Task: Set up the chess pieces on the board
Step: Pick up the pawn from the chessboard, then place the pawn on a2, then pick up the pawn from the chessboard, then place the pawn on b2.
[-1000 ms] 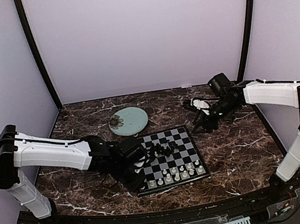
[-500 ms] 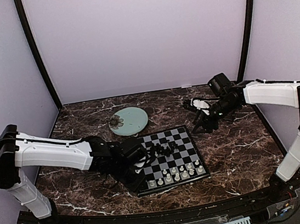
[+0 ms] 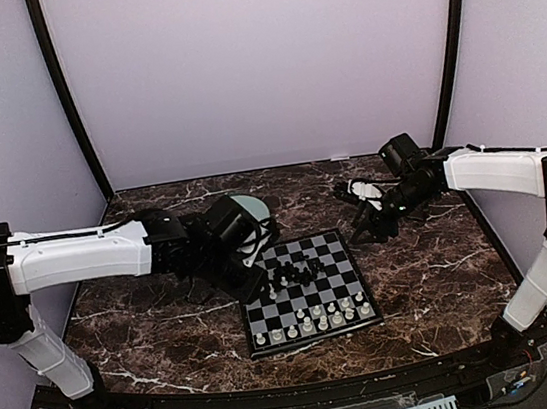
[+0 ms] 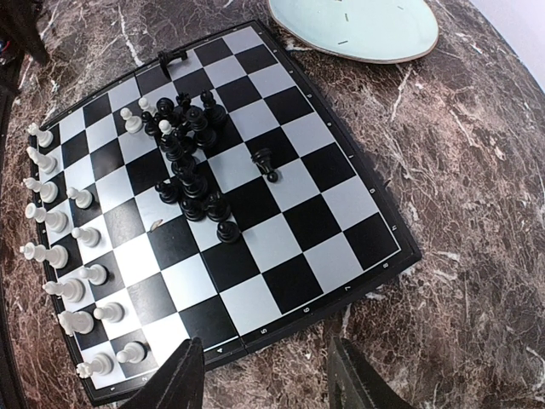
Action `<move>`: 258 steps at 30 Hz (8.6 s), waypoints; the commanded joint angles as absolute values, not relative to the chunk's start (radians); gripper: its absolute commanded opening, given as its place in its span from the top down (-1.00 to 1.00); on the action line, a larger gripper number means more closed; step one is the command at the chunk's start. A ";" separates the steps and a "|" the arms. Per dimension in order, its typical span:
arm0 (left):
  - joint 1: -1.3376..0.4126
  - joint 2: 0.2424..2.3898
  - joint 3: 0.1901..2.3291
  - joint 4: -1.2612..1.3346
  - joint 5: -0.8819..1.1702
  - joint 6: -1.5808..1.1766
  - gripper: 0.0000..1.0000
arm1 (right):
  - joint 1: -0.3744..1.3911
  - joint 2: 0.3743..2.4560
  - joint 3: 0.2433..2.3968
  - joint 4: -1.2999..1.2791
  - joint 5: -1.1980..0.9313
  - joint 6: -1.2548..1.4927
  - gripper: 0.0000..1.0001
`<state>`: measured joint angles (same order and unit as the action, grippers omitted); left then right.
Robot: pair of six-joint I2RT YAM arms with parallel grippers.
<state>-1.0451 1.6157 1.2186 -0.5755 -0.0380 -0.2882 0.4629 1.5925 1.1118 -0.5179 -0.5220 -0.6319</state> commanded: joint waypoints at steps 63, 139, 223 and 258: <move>-0.946 1.684 1.257 -0.708 0.036 -0.325 0.95 | 0.470 1.596 1.106 -0.516 -0.511 -0.644 -0.03; -0.876 1.925 1.510 -0.607 0.049 -0.218 0.50 | 0.494 1.595 1.101 -0.518 -0.460 -0.658 -0.03; -1.000 1.833 1.399 -0.683 0.052 -0.178 0.90 | 0.499 1.604 1.108 -0.523 -0.408 -0.657 -0.04; -1.015 1.841 1.337 -0.621 0.074 -0.195 0.91 | 0.499 1.600 1.099 -0.519 -0.395 -0.666 -0.05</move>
